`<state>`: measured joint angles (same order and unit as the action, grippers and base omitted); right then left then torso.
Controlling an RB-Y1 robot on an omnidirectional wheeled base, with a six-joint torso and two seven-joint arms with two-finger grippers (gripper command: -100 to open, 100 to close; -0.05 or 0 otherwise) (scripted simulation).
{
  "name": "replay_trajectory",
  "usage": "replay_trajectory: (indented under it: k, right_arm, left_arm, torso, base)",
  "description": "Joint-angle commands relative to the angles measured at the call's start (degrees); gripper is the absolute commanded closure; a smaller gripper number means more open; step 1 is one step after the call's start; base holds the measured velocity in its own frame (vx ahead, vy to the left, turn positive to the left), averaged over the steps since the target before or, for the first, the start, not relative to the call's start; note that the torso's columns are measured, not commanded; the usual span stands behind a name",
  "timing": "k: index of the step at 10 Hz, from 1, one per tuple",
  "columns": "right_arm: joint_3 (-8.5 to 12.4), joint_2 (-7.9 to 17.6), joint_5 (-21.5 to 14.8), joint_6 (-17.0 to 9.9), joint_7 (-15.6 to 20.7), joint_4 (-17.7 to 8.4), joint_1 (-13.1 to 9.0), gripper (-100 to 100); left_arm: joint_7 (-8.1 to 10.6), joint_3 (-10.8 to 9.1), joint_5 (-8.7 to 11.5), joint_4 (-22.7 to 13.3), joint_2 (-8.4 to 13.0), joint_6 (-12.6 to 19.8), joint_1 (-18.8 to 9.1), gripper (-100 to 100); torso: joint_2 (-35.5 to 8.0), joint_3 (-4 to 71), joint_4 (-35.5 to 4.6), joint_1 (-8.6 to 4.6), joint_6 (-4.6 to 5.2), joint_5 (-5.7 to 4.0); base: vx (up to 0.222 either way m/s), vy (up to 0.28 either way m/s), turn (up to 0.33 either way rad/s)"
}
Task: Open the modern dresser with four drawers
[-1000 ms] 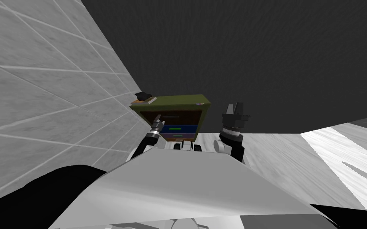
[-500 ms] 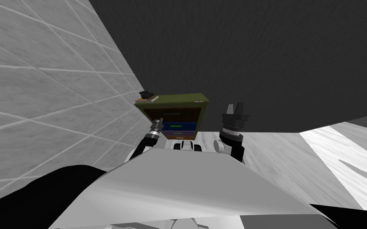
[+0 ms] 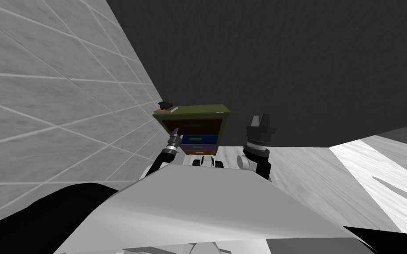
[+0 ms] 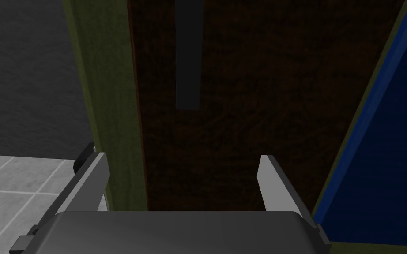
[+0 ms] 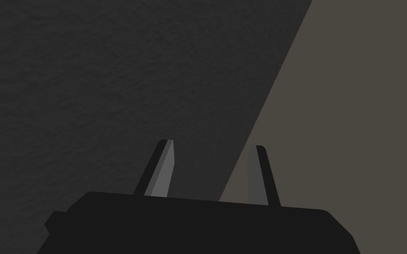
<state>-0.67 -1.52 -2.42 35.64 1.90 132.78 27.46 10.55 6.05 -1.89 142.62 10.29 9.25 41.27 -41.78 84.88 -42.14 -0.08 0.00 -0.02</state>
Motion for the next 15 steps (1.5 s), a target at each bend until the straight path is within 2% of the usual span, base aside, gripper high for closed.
replay_trajectory:
  k: [1, 3, 4, 5, 6, 15]
  right_arm:
    - [0.0, 0.0, 0.0, 0.0, 0.0, 0.0, 0.0, 0]
    - [0.0, 0.0, 0.0, 0.0, 0.0, 0.0, 0.0, 0]
    - [0.0, 0.0, 0.0, 0.0, 0.0, 0.0, -0.01, 0]
    - [0.0, 0.0, 0.0, 0.0, 0.0, 0.0, -0.01, 0]
    - [0.0, 0.0, 0.0, 0.0, 0.0, 0.0, -0.02, 0]
    - [0.0, 0.0, 0.0, -0.01, 0.0, -0.01, -0.04, 0]
  left_arm:
    - [-0.18, -0.23, -0.08, -1.26, -0.43, -0.07, -1.21, -100]
    - [-0.16, -0.23, -0.11, -0.93, -0.47, -0.08, -1.24, -100]
    - [-0.08, -0.3, -0.18, 0.75, -0.41, 0.96, -0.65, -100]
    - [-0.08, -0.36, -0.08, 0.03, -0.37, 0.46, -0.97, -100]
    - [-0.06, -0.38, -0.08, 0.17, -0.36, 0.63, -0.94, 100]
    - [0.18, -2.33, -1.02, 1.2, -2.62, 2.65, -0.52, 100]
  torso:
    - [-0.24, -0.14, -0.06, 0.05, 0.0, 0.01]
    - [-0.51, -0.32, -0.15, 0.04, -0.01, 0.0]
    - [-0.85, -0.51, -0.23, 0.15, -0.01, 0.04]
    - [-0.69, -0.46, -0.22, 0.22, 0.0, 0.06]
    - [-0.71, -0.43, -0.19, 0.15, -0.01, 0.05]
    - [-0.6, -0.42, -0.05, -0.08, 0.09, 0.07]
  base:
    - [0.184, -0.047, -0.025]
    - [0.14, -0.029, -0.011]
    - [0.118, 0.011, -0.024]
    - [0.073, 0.009, -0.006]
    - [0.012, 0.002, 0.002]
    - [-0.169, -0.007, -0.064]
